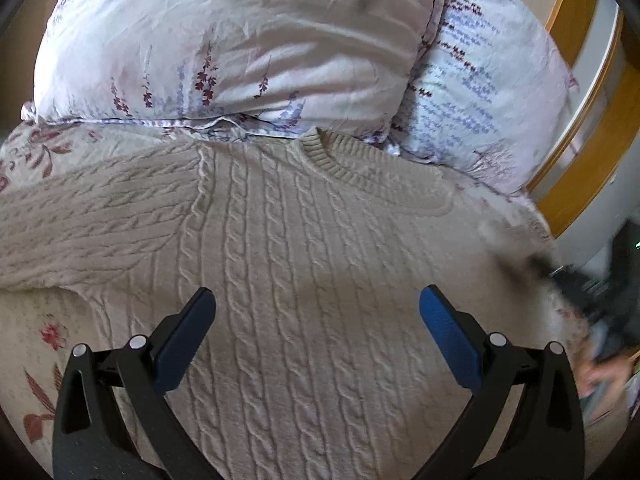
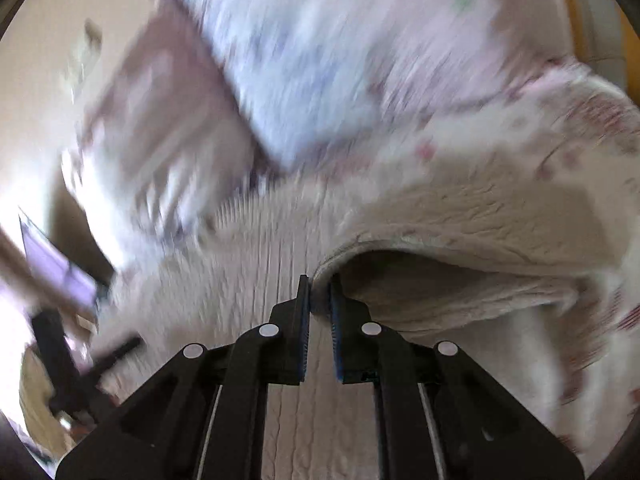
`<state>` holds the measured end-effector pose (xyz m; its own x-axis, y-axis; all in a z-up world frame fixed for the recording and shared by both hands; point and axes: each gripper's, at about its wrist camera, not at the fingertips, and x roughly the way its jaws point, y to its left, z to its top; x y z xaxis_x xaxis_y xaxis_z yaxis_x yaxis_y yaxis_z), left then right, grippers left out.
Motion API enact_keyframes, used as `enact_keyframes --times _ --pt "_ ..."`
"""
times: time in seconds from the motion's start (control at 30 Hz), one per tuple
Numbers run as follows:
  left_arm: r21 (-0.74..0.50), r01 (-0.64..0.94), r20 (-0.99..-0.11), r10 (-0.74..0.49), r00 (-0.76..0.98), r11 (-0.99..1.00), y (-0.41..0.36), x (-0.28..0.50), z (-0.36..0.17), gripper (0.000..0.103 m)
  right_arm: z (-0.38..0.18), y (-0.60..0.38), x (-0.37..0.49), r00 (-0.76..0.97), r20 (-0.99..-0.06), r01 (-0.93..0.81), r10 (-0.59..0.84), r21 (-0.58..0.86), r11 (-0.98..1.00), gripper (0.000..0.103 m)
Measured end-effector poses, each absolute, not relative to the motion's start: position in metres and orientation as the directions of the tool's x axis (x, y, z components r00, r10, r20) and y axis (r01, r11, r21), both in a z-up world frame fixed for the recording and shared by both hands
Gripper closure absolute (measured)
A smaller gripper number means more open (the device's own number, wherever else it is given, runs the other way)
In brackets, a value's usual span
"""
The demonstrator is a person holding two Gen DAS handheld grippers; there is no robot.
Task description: Fold small clothes
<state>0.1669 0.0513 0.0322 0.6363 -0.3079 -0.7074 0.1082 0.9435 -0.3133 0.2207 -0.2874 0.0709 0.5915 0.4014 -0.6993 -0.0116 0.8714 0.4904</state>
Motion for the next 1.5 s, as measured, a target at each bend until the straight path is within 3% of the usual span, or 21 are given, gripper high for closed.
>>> enact_keyframes --times 0.1,0.17,0.23,0.27,0.5,0.6,0.63,0.73,0.87,0.9,1.0,1.07,1.2,1.5 --pt "-0.317 0.116 -0.696 -0.314 0.646 0.941 0.053 0.164 0.036 0.002 0.061 -0.277 0.219 0.555 -0.732 0.009 0.395 0.48 0.877 0.089" --pt "-0.314 0.123 -0.686 -0.315 0.656 0.941 0.054 0.162 0.039 0.002 0.065 -0.287 0.217 0.558 -0.71 0.043 0.431 0.542 0.839 0.08" --pt "-0.324 0.133 -0.676 -0.327 0.66 0.937 0.056 0.162 0.04 0.002 0.067 -0.297 0.213 0.578 -0.685 0.083 0.443 0.589 0.804 0.062" --pt "-0.329 0.134 -0.676 -0.333 0.657 0.935 0.056 0.162 0.04 0.002 0.07 -0.307 0.209 0.604 -0.666 0.115 0.438 0.617 0.778 0.061" --pt "-0.419 0.132 -0.662 -0.401 0.633 0.899 0.063 0.164 0.037 0.002 0.066 -0.362 0.2 0.664 -0.662 0.332 0.349 0.678 0.656 0.062" --pt "-0.45 0.125 -0.653 -0.421 0.63 0.884 0.068 0.164 0.038 0.002 0.069 -0.367 0.206 0.675 -0.695 0.381 0.248 0.616 0.689 0.089" --pt "-0.46 0.125 -0.648 -0.429 0.629 0.879 0.07 0.164 0.038 0.002 0.074 -0.363 0.21 0.676 -0.706 0.381 0.209 0.579 0.721 0.092" --pt "-0.502 0.127 -0.625 -0.46 0.631 0.856 0.076 0.163 0.041 0.002 0.107 -0.331 0.218 0.729 -0.674 0.283 0.12 0.457 0.843 0.093" --pt "-0.558 0.119 -0.603 -0.5 0.622 0.821 0.08 0.166 0.041 0.002 0.138 -0.243 0.223 0.751 -0.61 -0.027 0.252 0.353 0.935 0.093" --pt "-0.573 0.115 -0.6 -0.512 0.614 0.811 0.08 0.166 0.04 0.002 0.135 -0.221 0.224 0.716 -0.627 -0.103 0.306 0.339 0.935 0.091" --pt "-0.627 0.104 -0.597 -0.561 0.573 0.772 0.075 0.172 0.034 0.002 0.101 -0.159 0.225 0.524 -0.733 -0.296 0.434 0.321 0.899 0.07" --pt "-0.646 0.097 -0.597 -0.58 0.554 0.757 0.072 0.175 0.03 0.002 0.083 -0.145 0.221 0.454 -0.77 -0.32 0.449 0.329 0.888 0.068" --pt "-0.674 0.071 -0.61 -0.608 0.509 0.735 0.064 0.184 0.022 0.011 0.074 -0.185 0.212 0.46 -0.74 -0.189 0.491 0.458 0.869 0.055" --pt "-0.718 -0.08 -0.638 -0.609 0.471 0.691 0.059 0.217 -0.001 0.052 0.039 -0.337 0.18 0.604 -0.65 0.314 0.461 0.726 0.612 0.055"
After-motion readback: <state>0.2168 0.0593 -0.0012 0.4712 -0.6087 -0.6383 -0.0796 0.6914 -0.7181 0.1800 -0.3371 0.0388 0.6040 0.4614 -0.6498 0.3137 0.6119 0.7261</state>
